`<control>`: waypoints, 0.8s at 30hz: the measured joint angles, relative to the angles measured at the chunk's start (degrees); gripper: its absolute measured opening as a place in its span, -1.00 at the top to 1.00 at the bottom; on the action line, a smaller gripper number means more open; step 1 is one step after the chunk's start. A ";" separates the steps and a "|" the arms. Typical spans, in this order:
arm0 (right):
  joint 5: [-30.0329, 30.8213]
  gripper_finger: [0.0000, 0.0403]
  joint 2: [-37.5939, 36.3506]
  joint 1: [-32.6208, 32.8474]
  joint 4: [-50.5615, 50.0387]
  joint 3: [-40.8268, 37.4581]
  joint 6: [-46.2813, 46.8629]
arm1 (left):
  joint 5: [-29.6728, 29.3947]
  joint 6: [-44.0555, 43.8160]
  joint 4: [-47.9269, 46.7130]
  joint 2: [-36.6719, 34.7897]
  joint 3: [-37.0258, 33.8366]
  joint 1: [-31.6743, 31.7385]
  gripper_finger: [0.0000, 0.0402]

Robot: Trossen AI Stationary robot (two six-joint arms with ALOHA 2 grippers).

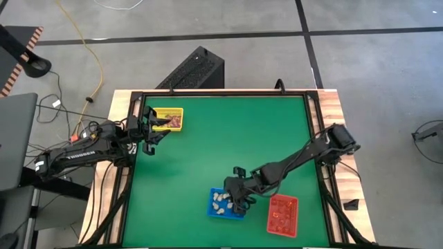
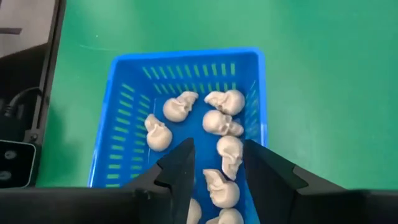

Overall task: Sort Halloween decoration
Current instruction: Put the white skull toy into the blue basket, then return to Home Position

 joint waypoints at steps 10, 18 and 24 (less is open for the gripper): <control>-1.19 0.15 -6.67 -0.22 -4.30 0.00 -7.49 | -3.71 3.05 -0.18 0.04 0.00 0.00 0.11; -1.01 0.22 -16.88 -2.74 -7.99 -4.02 -16.88 | -4.05 3.07 -1.37 0.04 0.04 0.00 0.11; -0.98 0.27 -28.13 -8.23 -3.43 -16.11 -20.96 | -4.46 2.67 -4.86 0.04 0.04 0.00 0.11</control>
